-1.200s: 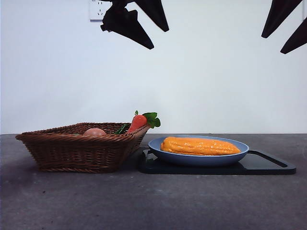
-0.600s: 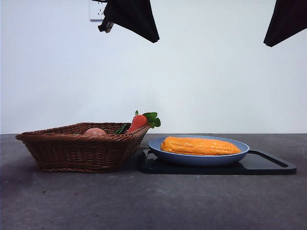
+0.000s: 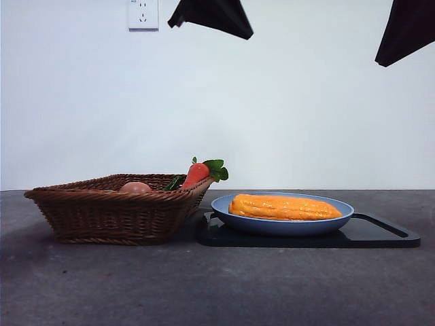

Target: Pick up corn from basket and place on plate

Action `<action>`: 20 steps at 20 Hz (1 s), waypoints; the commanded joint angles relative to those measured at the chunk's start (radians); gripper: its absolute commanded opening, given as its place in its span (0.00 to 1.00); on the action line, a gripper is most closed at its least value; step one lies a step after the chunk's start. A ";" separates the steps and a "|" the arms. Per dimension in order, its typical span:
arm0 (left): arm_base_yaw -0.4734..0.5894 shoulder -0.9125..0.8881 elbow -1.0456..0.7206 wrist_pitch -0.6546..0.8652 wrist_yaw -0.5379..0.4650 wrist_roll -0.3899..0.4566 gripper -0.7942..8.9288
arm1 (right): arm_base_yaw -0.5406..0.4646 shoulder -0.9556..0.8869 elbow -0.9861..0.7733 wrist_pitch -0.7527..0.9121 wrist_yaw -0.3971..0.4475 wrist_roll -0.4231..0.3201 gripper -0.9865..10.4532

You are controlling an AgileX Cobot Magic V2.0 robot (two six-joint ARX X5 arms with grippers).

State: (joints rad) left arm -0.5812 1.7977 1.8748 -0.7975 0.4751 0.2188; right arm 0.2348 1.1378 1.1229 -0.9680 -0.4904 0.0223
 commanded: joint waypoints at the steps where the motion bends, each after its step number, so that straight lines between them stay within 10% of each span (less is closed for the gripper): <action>1: 0.029 -0.041 0.032 0.011 -0.005 0.003 0.09 | 0.000 0.011 0.009 0.006 0.001 -0.012 0.09; 8: 0.236 -0.361 -0.095 0.017 -0.005 0.001 0.09 | -0.001 0.011 0.009 0.007 0.001 -0.012 0.09; 20: 0.645 -1.166 -1.092 0.621 -0.121 -0.123 0.09 | -0.002 0.011 0.009 0.007 0.001 -0.012 0.09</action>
State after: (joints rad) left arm 0.0616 0.6254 0.7982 -0.1844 0.3660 0.1120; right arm 0.2321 1.1381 1.1229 -0.9676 -0.4900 0.0223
